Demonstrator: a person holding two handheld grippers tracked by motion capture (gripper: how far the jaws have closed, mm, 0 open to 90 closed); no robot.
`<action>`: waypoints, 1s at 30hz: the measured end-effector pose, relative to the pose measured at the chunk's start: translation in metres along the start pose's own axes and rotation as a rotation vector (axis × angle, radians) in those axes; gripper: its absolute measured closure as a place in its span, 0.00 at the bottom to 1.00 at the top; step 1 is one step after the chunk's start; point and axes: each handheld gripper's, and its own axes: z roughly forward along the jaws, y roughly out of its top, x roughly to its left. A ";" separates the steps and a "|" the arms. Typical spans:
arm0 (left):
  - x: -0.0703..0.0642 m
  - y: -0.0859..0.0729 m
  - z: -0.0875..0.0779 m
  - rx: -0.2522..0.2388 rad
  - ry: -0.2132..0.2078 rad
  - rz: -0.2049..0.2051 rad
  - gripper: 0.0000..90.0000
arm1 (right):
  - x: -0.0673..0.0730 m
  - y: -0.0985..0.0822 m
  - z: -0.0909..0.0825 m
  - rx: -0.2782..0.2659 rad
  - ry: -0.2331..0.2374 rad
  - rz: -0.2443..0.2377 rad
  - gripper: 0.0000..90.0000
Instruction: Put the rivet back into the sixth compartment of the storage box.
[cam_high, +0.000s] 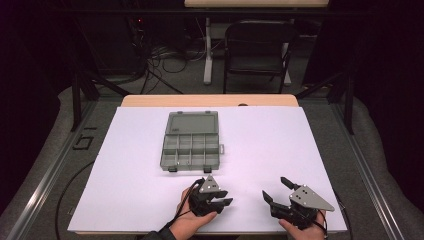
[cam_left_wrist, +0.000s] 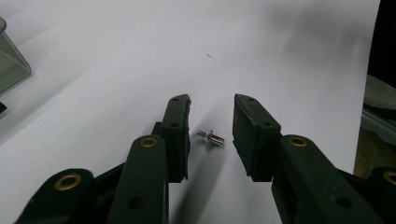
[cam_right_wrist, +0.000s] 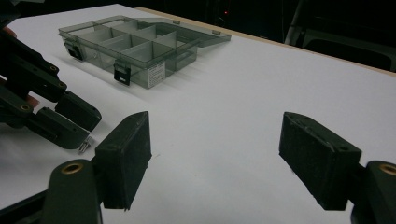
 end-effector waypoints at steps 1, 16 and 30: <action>0.000 0.000 0.001 0.004 -0.005 -0.002 0.74 | 0.000 0.000 0.000 0.000 0.000 -0.001 0.28; -0.001 -0.003 0.005 0.016 0.016 0.012 0.84 | 0.001 0.000 0.000 0.008 -0.003 0.004 0.28; -0.001 -0.003 0.005 0.019 0.012 0.011 0.91 | 0.000 -0.001 0.001 0.007 -0.003 0.004 0.28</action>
